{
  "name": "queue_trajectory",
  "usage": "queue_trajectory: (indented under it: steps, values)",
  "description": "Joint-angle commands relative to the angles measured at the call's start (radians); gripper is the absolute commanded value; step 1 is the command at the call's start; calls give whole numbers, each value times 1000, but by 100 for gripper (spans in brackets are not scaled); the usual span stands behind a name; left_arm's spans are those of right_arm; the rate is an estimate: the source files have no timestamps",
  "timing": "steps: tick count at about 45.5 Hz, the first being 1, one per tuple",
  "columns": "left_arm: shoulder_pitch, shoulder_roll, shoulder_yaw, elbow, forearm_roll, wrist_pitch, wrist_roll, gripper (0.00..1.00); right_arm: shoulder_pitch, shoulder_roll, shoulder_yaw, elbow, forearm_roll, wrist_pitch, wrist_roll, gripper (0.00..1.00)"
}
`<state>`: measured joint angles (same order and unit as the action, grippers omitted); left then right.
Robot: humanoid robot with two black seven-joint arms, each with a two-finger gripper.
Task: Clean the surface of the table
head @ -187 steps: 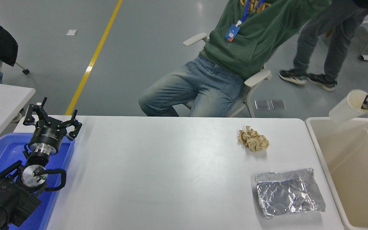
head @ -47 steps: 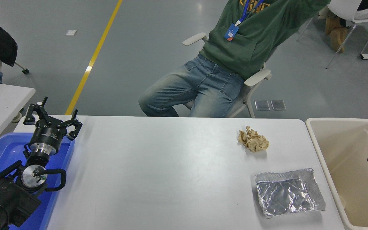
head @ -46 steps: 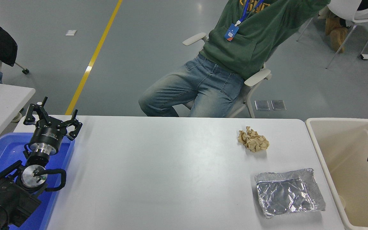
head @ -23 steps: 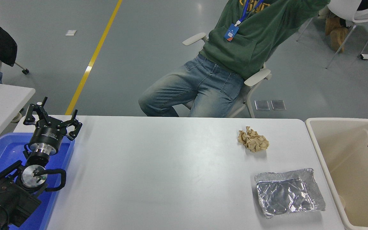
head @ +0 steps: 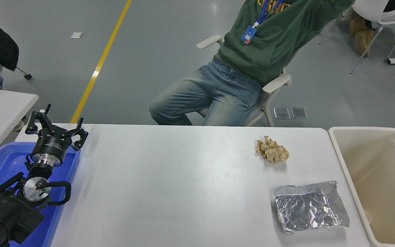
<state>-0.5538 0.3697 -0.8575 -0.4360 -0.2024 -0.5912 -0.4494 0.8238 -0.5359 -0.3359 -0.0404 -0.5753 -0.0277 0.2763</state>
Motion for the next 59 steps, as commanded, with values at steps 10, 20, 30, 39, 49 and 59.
queue_trajectory:
  steps: [10,20,30,39,49,59]
  values:
    - [0,0,0,0,0,1,0,100,63,-32,307,141,218,35,-45,100]
    - [0,0,0,0,0,1,0,100,52,-91,707,329,218,34,-39,100]
    - [0,0,0,0,0,1,0,100,-6,-119,916,601,219,35,-34,100]
    - [0,0,0,0,0,1,0,100,-28,-81,1001,743,230,34,-35,100]
    - [0,0,0,0,0,1,0,100,-52,-58,1040,909,475,86,-57,100]
    - [0,0,0,0,0,1,0,100,-60,-15,1040,910,517,130,-85,100]
